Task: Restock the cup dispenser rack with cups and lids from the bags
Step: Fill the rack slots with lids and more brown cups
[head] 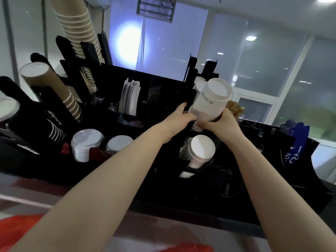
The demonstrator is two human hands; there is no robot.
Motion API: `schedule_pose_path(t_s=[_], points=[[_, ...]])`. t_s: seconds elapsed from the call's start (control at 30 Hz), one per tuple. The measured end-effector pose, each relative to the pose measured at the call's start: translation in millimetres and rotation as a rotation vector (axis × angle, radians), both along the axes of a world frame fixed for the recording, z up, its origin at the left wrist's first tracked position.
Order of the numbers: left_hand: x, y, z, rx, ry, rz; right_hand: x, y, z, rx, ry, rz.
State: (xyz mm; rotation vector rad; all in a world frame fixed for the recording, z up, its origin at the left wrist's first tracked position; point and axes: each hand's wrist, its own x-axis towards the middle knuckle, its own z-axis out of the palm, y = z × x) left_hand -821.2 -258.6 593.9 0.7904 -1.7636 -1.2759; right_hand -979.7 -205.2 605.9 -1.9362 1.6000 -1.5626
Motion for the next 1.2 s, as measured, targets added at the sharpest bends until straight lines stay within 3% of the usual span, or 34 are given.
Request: schedule_pose_path(t_s=[0.33, 0.73, 1.2], points=[[4.9, -3.5, -2.8, 0.003, -0.006, 0.013, -2.9, -5.8, 1.1, 0.053, -0.014, -0.058], [5.3, -6.7, -2.1, -0.055, -0.081, 0.092, -1.8, -4.6, -1.9, 0.005, 0.054, -0.174], [5.9, -6.6, 2.3, -0.077, -0.154, 0.13, 3.2, -1.9, -5.5, -0.05, -0.002, -0.215]])
